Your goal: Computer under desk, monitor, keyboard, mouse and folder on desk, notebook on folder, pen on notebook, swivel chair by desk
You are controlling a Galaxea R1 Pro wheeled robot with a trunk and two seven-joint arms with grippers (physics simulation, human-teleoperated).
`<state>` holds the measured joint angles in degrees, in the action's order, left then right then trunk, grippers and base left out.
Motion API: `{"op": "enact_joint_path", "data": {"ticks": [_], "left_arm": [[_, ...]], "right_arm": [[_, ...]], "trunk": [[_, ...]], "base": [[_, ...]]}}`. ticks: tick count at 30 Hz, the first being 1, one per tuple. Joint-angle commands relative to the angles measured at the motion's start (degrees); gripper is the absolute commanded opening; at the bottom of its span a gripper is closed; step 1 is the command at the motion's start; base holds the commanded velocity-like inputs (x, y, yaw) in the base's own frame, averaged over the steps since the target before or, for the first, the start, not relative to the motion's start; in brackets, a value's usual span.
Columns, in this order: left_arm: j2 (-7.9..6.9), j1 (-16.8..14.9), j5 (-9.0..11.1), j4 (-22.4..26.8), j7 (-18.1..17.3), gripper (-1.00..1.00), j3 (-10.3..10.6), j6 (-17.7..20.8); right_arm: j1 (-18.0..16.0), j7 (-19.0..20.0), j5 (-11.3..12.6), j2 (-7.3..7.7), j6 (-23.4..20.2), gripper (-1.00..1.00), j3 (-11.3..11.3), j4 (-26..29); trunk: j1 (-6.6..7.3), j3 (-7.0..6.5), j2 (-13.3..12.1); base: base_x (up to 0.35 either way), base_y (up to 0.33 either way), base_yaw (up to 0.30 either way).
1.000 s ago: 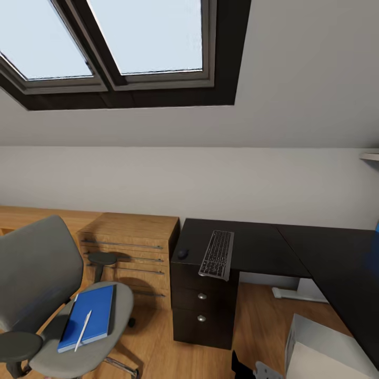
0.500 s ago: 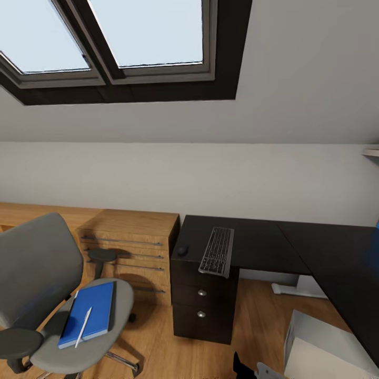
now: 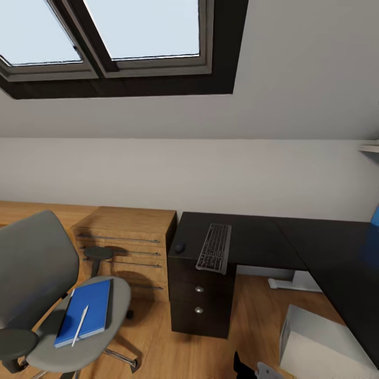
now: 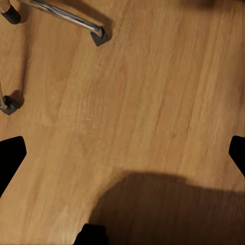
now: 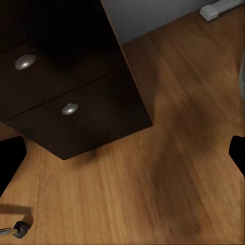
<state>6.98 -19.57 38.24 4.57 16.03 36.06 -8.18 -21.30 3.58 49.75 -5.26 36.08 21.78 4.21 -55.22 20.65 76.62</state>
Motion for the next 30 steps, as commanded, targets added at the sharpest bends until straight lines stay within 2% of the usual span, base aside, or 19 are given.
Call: {"op": "enact_joint_path", "data": {"ticks": [1, 8, 30], "left_arm": [[0.12, -0.03, 0.42, 0.00, 0.23, 1.00, 0.50, -0.17], [0.71, -0.03, 0.35, -0.17, 0.23, 1.00, 0.42, -0.17], [0.75, -0.03, 0.35, -0.18, 0.23, 1.00, 0.41, -0.15]], "right_arm": [[-0.06, 0.37, 0.61, 0.02, 0.20, 1.00, 0.21, -0.08], [-0.04, 0.37, 0.61, 0.07, 0.22, 1.00, 0.19, -0.08], [-0.06, 0.37, 0.61, 0.08, 0.13, 1.00, 0.26, -0.15]], "trunk": [[0.00, 0.15, 0.04], [0.00, 0.63, 0.04], [0.00, 1.94, 0.04]], "base": [[0.000, 0.000, -0.159], [0.000, 0.000, -0.199], [0.000, 0.000, -0.216]]}}
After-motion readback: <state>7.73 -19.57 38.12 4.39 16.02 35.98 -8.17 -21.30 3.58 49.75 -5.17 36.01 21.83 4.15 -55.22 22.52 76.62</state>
